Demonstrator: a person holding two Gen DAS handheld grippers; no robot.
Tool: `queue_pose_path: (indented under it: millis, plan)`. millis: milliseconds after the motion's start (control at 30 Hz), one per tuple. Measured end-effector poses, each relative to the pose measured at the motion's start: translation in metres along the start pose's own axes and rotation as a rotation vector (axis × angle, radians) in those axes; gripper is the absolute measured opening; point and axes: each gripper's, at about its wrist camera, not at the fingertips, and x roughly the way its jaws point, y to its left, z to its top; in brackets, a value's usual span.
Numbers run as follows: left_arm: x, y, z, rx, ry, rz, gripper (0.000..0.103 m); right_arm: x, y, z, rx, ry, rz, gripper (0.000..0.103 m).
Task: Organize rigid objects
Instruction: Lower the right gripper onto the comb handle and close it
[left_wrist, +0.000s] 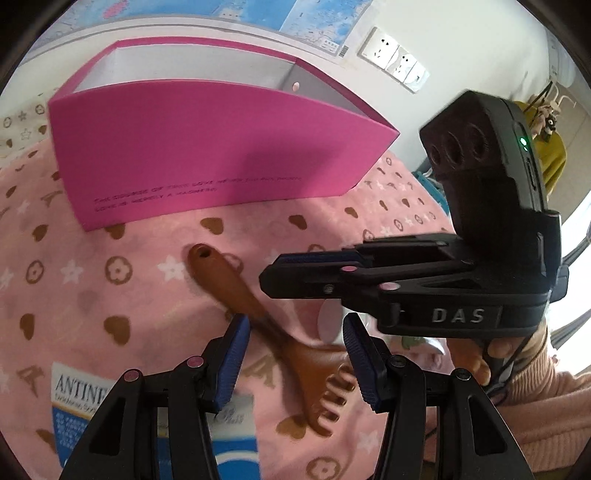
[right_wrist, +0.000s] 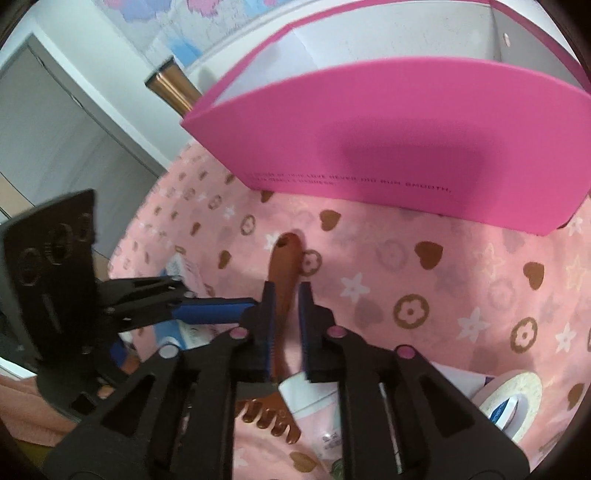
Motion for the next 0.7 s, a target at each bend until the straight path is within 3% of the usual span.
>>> queue_pose_path:
  millis: [67, 200, 367, 700]
  plan:
    - [-0.004, 0.003, -0.005, -0.006, 0.004, 0.011, 0.054, 0.008, 0.004, 0.002, -0.027, 0.028, -0.016, 0.026]
    - [-0.013, 0.008, -0.010, -0.007, -0.002, 0.039, 0.054, 0.027, 0.017, 0.004, -0.088, 0.081, -0.077, 0.027]
    - [-0.016, 0.011, -0.012, -0.003, -0.003, 0.044, 0.054, 0.034, 0.035, 0.003, -0.188, 0.060, -0.169, 0.025]
    - [-0.008, 0.013, 0.004, -0.027, -0.013, -0.024, 0.054, 0.003, 0.014, 0.003, -0.076, -0.035, 0.015, 0.023]
